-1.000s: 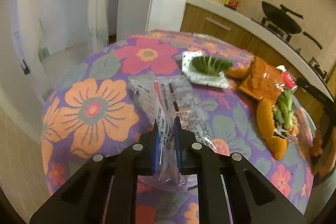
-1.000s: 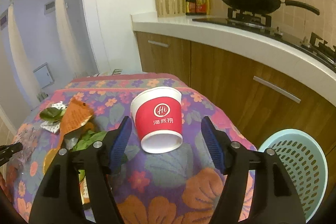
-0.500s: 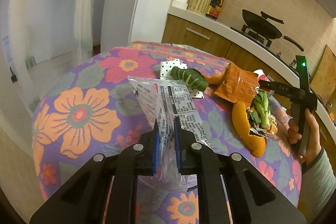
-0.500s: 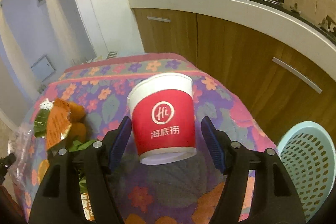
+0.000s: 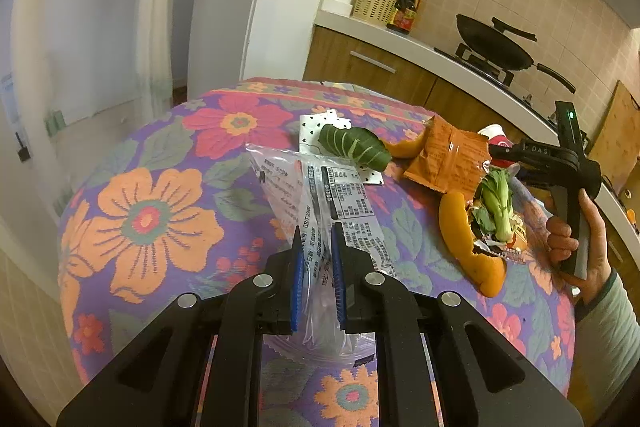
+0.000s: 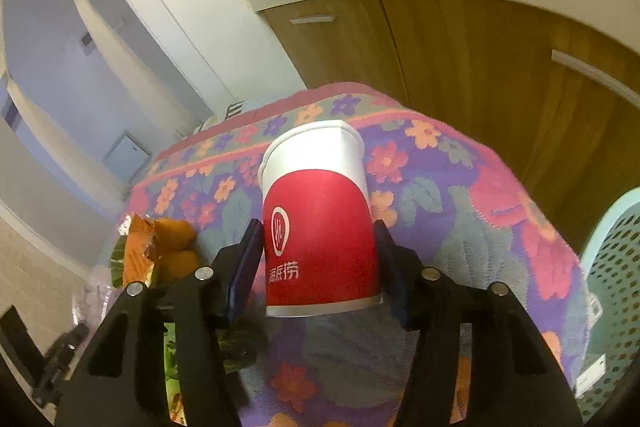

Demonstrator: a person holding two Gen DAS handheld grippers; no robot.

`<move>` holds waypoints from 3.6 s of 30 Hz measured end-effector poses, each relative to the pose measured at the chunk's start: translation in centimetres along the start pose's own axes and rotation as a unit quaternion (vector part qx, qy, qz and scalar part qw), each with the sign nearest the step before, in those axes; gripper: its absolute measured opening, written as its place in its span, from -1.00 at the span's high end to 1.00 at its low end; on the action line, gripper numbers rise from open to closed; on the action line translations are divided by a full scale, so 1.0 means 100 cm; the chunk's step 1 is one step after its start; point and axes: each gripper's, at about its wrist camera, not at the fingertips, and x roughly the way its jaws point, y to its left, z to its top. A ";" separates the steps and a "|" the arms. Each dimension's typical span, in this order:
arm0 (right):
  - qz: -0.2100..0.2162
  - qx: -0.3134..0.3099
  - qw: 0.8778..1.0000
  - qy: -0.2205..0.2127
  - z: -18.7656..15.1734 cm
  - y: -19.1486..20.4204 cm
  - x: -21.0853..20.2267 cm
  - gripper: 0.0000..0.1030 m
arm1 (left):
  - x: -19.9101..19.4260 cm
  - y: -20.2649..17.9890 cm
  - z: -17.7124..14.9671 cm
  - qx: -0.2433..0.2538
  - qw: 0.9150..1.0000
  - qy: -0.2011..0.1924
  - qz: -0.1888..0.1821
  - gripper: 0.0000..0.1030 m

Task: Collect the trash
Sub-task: 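Carry cup and bag over the wastebasket and open both tools to drop them, then grasp the green vegetable leaf with the right tool while the left tool grasps the orange peel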

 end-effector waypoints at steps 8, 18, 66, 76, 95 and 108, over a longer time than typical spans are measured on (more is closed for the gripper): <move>-0.031 -0.051 0.996 -0.070 -0.012 0.020 -0.028 0.08 | -0.005 -0.006 0.002 -0.015 0.999 -0.015 -0.023 0.80; -0.035 -0.042 0.992 -0.114 -0.032 -0.008 -0.087 0.08 | -0.017 -0.082 0.019 0.037 0.996 -0.041 -0.075 0.80; -0.147 0.189 0.968 -0.078 -0.118 -0.265 -0.172 -0.07 | 0.188 -0.446 -0.034 0.244 0.944 0.162 -0.154 0.23; -0.157 0.171 0.967 -0.107 -0.120 -0.248 -0.199 -0.07 | 0.170 -0.430 -0.029 0.233 0.948 0.146 -0.163 -0.03; -0.169 0.158 0.963 -0.138 -0.123 -0.216 -0.233 -0.07 | 0.140 -0.398 -0.013 0.195 0.960 0.117 -0.161 -0.17; -0.148 0.043 0.977 -0.148 -0.103 -0.114 -0.214 -0.07 | 0.057 -0.307 0.006 0.151 0.978 0.022 -0.139 -0.29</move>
